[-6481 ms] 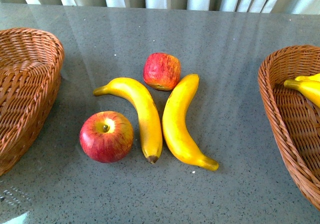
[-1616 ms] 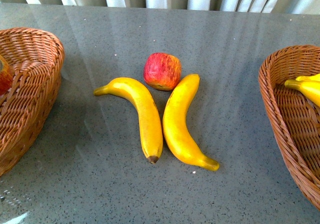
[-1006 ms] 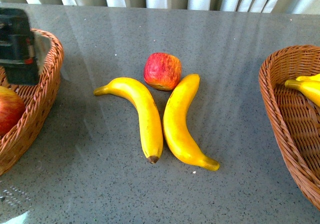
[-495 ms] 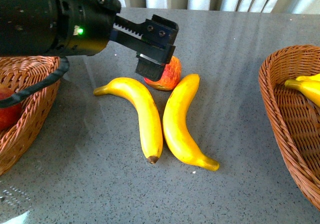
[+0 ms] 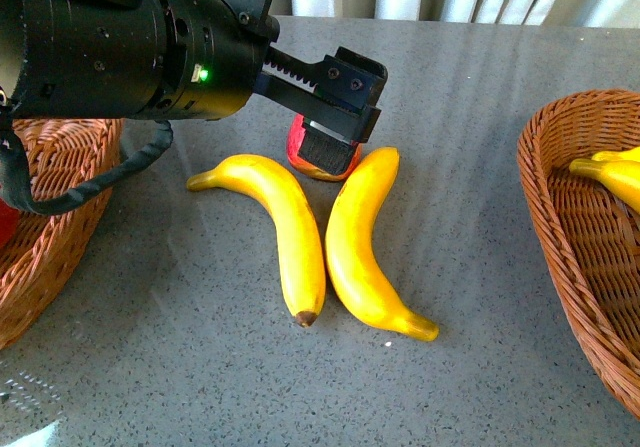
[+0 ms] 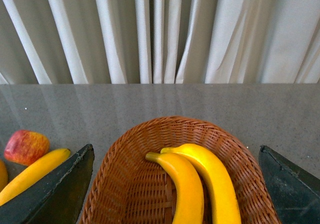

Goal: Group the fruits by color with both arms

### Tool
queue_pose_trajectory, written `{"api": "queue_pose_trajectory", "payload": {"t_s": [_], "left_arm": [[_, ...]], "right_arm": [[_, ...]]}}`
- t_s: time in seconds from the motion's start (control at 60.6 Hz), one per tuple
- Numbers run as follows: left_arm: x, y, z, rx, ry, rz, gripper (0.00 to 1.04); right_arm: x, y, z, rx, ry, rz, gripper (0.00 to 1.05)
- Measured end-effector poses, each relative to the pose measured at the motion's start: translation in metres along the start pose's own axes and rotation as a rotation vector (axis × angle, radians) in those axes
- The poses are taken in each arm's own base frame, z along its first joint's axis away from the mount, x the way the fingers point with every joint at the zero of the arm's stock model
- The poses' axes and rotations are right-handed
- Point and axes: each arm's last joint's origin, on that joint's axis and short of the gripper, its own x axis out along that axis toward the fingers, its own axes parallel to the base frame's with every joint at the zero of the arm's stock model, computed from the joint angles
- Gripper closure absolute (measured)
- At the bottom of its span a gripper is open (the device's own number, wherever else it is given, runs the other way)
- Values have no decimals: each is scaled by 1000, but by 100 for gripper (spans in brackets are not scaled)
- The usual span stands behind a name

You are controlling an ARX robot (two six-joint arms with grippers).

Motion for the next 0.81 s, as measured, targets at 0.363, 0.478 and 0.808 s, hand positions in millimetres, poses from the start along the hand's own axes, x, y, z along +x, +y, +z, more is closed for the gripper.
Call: {"api": "queue_pose_trajectory", "payload": {"t_s": [0.363, 0.478, 0.808], "left_arm": [[2, 0, -1, -165, 24, 123, 9], [14, -2, 4, -227, 35, 123, 9], [61, -15, -1, -225, 107, 108, 9]], "right_arm": [[0, 0, 0, 0, 0, 0, 9], [0, 0, 0, 0, 0, 0, 9], [0, 0, 0, 0, 0, 0, 9]]}}
